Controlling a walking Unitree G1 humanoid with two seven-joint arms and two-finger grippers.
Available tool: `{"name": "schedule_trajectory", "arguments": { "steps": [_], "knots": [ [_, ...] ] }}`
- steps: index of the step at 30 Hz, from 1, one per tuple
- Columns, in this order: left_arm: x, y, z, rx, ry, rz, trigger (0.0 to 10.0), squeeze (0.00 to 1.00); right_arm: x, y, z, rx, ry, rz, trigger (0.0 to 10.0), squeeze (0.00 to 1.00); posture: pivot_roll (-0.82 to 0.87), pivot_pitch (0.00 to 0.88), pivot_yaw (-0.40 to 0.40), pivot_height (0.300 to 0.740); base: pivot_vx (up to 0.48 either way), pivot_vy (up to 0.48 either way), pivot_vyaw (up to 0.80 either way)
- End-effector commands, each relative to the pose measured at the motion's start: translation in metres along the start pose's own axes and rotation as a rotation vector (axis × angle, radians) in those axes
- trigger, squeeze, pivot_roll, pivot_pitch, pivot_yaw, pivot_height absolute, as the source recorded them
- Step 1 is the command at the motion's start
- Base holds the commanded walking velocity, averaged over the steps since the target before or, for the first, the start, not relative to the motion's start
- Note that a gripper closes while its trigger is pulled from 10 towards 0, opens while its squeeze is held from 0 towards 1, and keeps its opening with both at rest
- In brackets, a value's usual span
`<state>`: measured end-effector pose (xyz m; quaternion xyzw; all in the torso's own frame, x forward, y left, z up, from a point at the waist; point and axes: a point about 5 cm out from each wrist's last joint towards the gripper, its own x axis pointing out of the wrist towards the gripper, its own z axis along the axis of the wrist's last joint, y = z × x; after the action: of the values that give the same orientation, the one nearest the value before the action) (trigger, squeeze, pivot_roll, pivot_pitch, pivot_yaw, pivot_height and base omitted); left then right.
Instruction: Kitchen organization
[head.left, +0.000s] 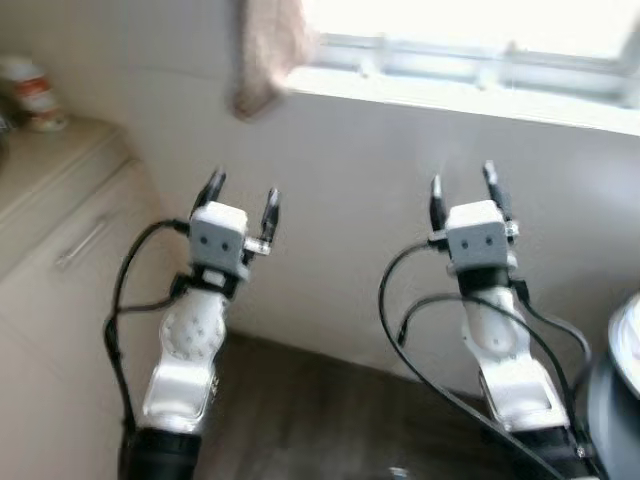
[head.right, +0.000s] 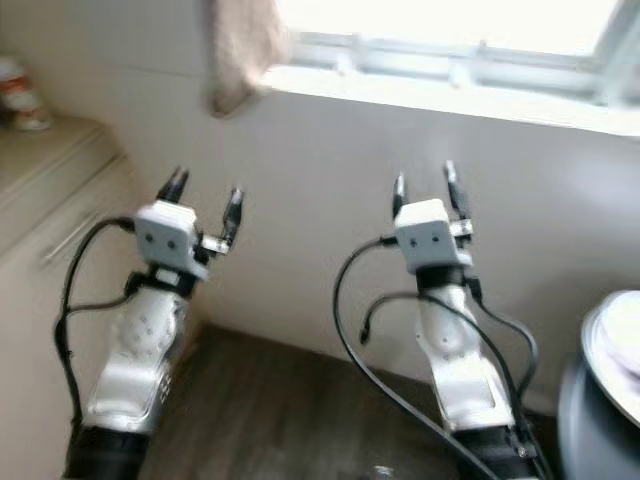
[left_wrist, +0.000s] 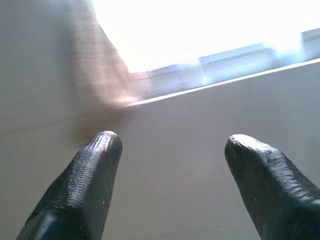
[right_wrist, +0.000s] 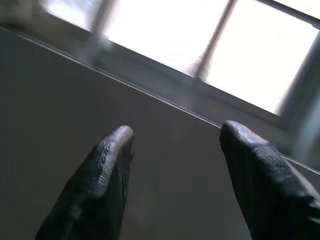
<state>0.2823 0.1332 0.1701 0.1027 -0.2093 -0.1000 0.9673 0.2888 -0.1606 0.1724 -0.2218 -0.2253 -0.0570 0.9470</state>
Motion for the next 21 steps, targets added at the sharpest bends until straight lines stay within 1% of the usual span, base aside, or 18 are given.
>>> {"name": "schedule_trajectory", "arguments": {
  "steps": [1,7,11,12,14,15,16,21],
  "knots": [
    [0.001,-0.004,0.001,0.008,-0.003,-0.023,10.0,0.00,0.001,-0.004,-0.002,0.009,0.017,-0.029,10.0,0.00,0.01,0.011,0.010,0.740,0.000,0.000,-0.80],
    [0.001,-0.005,-0.002,-0.013,0.013,-0.029,10.0,0.00,0.001,-0.007,-0.006,0.015,0.045,-0.052,10.0,0.00,0.00,0.009,0.011,0.740,0.000,0.000,-0.80],
    [0.001,-0.005,-0.002,-0.012,0.015,-0.030,10.0,0.00,0.002,-0.013,-0.012,0.036,0.093,-0.091,10.0,0.00,0.01,0.015,0.010,0.740,0.000,0.480,-0.80],
    [0.001,-0.004,-0.001,-0.012,0.010,-0.025,10.0,0.00,0.002,-0.015,-0.016,0.053,0.119,-0.108,10.0,0.00,0.00,0.017,0.010,0.740,0.000,0.000,-0.80],
    [0.001,-0.004,-0.001,-0.014,0.010,-0.023,10.0,0.00,0.002,-0.016,-0.018,0.063,0.132,-0.115,10.0,0.00,0.00,0.017,0.010,0.740,0.000,0.000,-0.80],
    [0.001,-0.004,-0.001,-0.011,0.009,-0.022,10.0,0.00,0.002,-0.019,-0.024,0.099,0.180,-0.140,10.0,0.00,0.00,0.018,0.010,0.740,0.000,0.000,-0.80],
    [0.001,-0.004,-0.001,-0.010,0.008,-0.023,10.0,0.00,0.002,-0.020,-0.026,0.111,0.198,-0.152,10.0,0.00,0.00,0.019,0.011,0.740,0.000,0.000,-0.80],
    [0.001,-0.004,-0.001,-0.009,0.007,-0.026,10.0,0.00,0.004,-0.025,-0.030,0.133,0.228,-0.168,10.0,0.00,0.00,0.020,0.014,0.740,0.000,0.000,-0.80]
  ]
}}
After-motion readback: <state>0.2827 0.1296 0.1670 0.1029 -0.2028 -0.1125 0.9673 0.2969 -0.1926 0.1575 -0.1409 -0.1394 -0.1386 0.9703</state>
